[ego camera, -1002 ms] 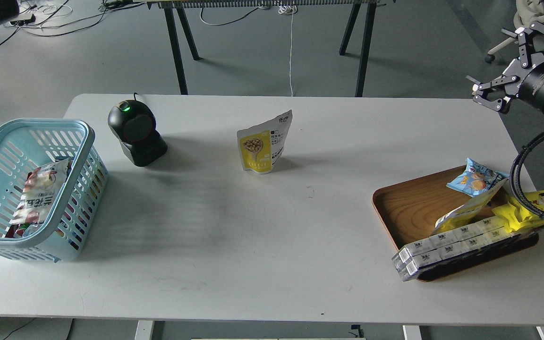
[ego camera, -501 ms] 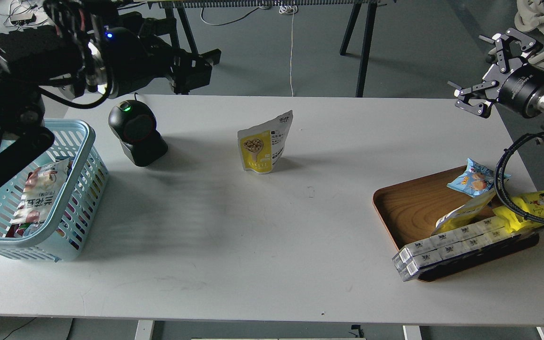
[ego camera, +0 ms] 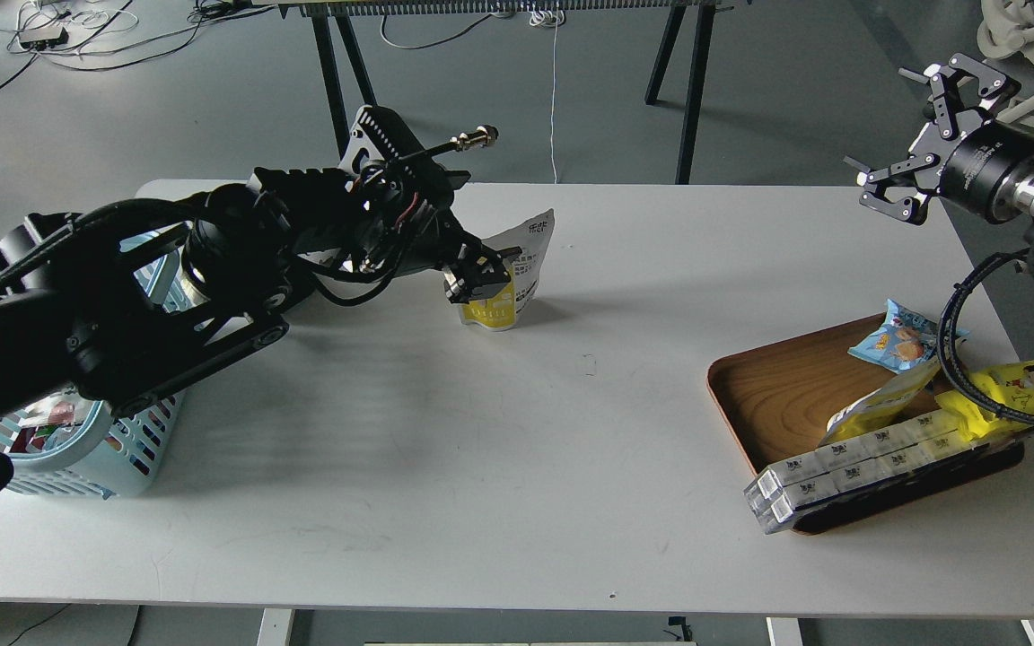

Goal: Scan snack and place in basket
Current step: 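Reach the left gripper to the standing yellow packet and grasp it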

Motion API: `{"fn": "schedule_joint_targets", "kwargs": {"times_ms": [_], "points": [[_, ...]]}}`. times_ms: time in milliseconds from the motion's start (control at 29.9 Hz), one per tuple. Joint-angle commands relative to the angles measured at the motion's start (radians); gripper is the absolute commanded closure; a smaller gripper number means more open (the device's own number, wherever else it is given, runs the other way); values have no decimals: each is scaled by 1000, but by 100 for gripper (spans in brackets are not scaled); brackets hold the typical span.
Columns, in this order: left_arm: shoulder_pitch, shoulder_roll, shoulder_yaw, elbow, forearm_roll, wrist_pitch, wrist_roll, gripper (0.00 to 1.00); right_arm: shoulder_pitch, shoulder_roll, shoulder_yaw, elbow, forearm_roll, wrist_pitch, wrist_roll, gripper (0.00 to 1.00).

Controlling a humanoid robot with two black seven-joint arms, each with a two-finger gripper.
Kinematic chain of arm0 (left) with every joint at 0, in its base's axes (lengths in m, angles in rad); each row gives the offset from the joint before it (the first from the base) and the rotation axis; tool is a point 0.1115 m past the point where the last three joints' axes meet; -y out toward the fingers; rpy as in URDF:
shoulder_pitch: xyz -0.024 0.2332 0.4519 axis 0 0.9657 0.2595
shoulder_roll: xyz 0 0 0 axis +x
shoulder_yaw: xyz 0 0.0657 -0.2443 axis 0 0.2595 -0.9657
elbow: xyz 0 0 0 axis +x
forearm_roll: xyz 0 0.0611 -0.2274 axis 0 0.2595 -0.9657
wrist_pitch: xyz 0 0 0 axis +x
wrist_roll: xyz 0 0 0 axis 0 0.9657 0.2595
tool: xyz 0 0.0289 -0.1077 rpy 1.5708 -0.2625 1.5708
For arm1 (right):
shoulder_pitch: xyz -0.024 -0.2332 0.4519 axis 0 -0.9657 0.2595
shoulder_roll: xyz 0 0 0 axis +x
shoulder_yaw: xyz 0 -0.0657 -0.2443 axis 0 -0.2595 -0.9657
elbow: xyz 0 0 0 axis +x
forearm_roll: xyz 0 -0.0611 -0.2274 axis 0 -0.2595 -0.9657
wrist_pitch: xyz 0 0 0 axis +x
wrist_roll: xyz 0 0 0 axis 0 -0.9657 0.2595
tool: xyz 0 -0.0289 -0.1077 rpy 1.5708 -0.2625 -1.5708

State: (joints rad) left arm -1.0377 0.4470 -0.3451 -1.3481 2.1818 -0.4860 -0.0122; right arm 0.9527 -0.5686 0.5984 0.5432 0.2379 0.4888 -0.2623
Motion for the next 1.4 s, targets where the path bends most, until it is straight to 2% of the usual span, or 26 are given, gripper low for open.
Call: {"fn": "schedule_joint_targets", "kwargs": {"times_ms": [0, 200, 301, 401, 535, 635, 835, 869, 902, 1002, 1203, 1370], "points": [[-1, -42, 15, 69, 0, 1, 0, 2, 0, 1, 0, 0, 0, 0, 0, 0], [4, -94, 17, 141, 0, 12, -2, 3, 0, 12, 0, 4, 0, 0, 0, 0], [5, -108, 17, 178, 0, 15, -17, 5, 1, 15, 0, 4, 0, 0, 0, 0], [8, -120, 17, 210, 0, 38, -22, 10, 0, 16, 0, 4, 0, 0, 0, 0], [11, -134, 34, 251, 0, 75, -26, 31, 0, 16, 1, 4, 0, 0, 0, 0], [13, -143, 35, 267, 0, 76, -41, 39, -2, 16, 1, 4, 0, 0, 0, 0], [19, -146, 38, 293, 0, 78, -42, 60, -2, 16, 1, 4, 0, 0, -2, 0], [19, -145, 38, 293, 0, 78, -43, 69, -3, 16, 0, 4, 0, 0, 0, 0], [19, -145, 38, 293, 0, 78, -42, 83, -3, 16, 0, 4, 0, 0, 0, 0], [21, -143, 38, 293, 0, 76, -43, 94, -5, 16, 0, 4, 0, 0, 0, 0], [33, -134, 38, 279, 0, 83, -45, 99, -8, 16, 0, 4, 0, 0, 0, 0], [42, -126, 38, 273, 0, 144, -49, 99, -11, 16, 0, 4, 0, 0, 0, 0]]}}
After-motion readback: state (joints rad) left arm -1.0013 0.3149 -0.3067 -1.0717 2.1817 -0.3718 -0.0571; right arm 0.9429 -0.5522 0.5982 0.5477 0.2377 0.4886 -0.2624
